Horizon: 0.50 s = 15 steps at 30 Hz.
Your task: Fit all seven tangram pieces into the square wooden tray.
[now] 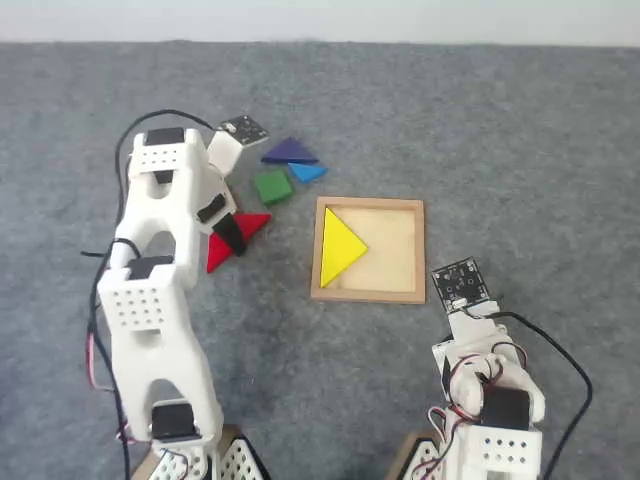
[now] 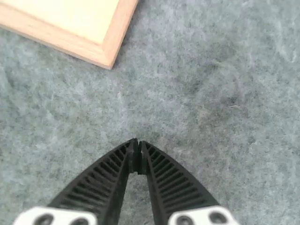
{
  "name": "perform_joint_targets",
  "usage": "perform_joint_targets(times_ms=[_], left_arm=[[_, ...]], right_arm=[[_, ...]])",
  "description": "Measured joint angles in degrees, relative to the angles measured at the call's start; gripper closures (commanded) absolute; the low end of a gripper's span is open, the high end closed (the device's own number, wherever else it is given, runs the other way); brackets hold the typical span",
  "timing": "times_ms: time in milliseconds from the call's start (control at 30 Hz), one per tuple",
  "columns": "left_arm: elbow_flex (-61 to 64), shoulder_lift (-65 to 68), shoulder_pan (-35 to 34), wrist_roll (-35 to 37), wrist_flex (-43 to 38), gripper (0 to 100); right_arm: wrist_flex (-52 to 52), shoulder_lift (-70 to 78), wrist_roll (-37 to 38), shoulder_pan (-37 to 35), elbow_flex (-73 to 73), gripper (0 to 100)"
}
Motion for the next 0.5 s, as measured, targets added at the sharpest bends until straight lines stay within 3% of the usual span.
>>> perform_joint_targets(times_ms=[333, 500], left_arm=[[-4.48, 2.81, 1.41, -3.25, 1.32, 68], [-5.19, 3.25, 1.85, -3.78, 4.22, 80]], right_arm=[[0.0, 0.0, 0.0, 0.0, 0.0, 99.1], [0.0, 0.0, 0.0, 0.0, 0.0, 99.1]])
